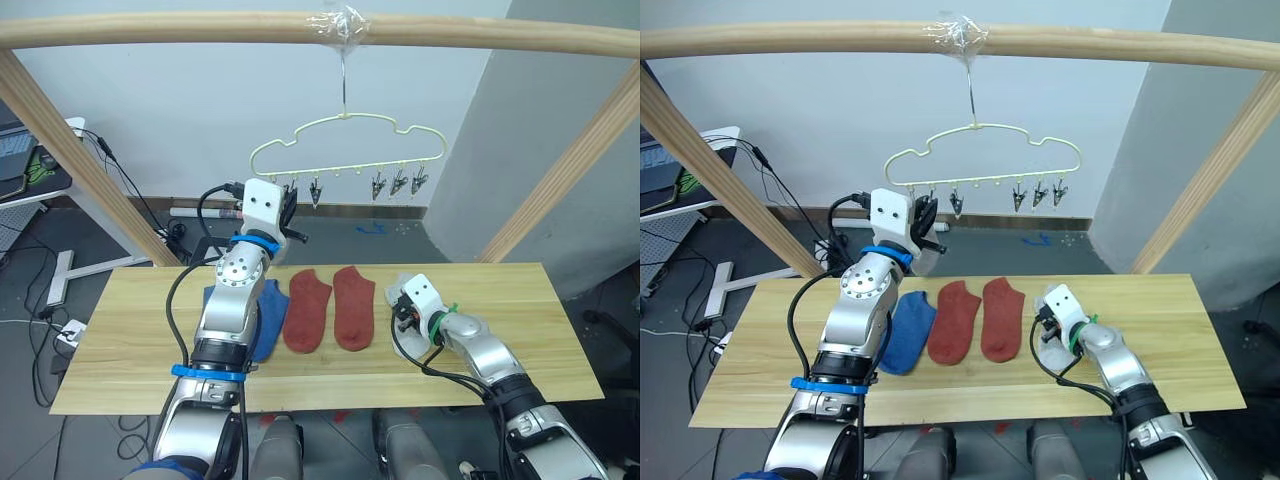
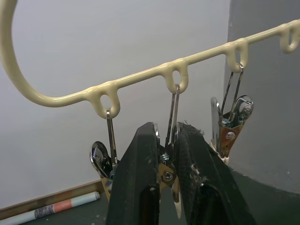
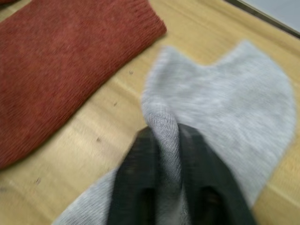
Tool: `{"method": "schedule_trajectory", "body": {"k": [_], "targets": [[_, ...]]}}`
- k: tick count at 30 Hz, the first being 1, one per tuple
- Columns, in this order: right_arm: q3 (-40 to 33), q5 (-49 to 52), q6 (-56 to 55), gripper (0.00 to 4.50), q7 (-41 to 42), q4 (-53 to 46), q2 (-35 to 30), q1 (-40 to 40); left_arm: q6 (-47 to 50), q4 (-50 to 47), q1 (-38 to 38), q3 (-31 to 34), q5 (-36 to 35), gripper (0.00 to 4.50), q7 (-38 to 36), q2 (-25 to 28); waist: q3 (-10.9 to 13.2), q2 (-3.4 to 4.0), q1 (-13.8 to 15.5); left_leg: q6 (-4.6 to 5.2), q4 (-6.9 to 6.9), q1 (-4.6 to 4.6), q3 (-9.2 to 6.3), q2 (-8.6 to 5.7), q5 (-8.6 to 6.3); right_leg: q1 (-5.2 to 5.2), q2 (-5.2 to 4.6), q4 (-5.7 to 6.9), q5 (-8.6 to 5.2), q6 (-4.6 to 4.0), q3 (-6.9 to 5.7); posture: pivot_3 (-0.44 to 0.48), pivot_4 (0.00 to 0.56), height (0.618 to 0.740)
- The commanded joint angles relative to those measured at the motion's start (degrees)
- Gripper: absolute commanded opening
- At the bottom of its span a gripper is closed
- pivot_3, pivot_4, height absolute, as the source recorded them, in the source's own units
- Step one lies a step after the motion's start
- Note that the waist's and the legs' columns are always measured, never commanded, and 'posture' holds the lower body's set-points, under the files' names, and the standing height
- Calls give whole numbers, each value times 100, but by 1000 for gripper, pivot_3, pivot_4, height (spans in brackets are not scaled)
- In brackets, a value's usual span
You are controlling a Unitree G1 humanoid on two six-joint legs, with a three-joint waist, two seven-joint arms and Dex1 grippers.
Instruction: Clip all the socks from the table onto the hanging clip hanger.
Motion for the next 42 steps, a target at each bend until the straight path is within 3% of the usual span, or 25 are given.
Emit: {"method": "schedule_trajectory", "body": {"k": [1,7,13,17,26,36,42], "targets": [[48,-93,-198,24,263,-207,-235,265,204,-317,21,131,-245,233,-145,27,0,0,1,0,0,0,0,0,0,0,0,-1,0,0,0,16,205,740],[200,-394,-1084,24,563,-1060,-754,535,1436,-719,5,573,-1241,233,-461,18,0,0,-21,0,-1,-3,2,0,0,-7,0,1,0,1,2,20,197,740],[583,-1408,-3394,24,721,-2677,-1777,698,4816,-689,-580,2369,-4527,233,-42,-134,-1,-2,-77,0,2,2,3,1,0,-6,1,4,1,7,2,15,195,740],[513,-1572,-3756,24,400,-3046,-1556,526,5824,-482,-798,2953,-5637,233,256,-43,-1,-4,-83,0,2,1,2,1,0,-4,1,0,1,8,2,3,197,740],[375,-1922,-3718,24,-258,-3297,-731,-37,6361,-391,-932,3394,-7145,233,1164,-188,0,-6,-11,-3,3,-2,-1,0,1,-6,0,2,2,5,1,-5,202,740],[260,-1904,-4199,24,-473,-3379,-702,-48,6165,-393,-732,3292,-8325,233,2126,-212,0,-6,61,-3,2,-2,-1,0,1,-5,-1,0,2,4,2,-2,208,740],[156,-1719,-4399,24,-470,-3503,-677,-21,5989,-292,-639,3128,-8643,233,2268,22,0,-6,63,-3,2,-2,0,0,1,-5,-1,0,2,3,2,-2,208,740]]}}
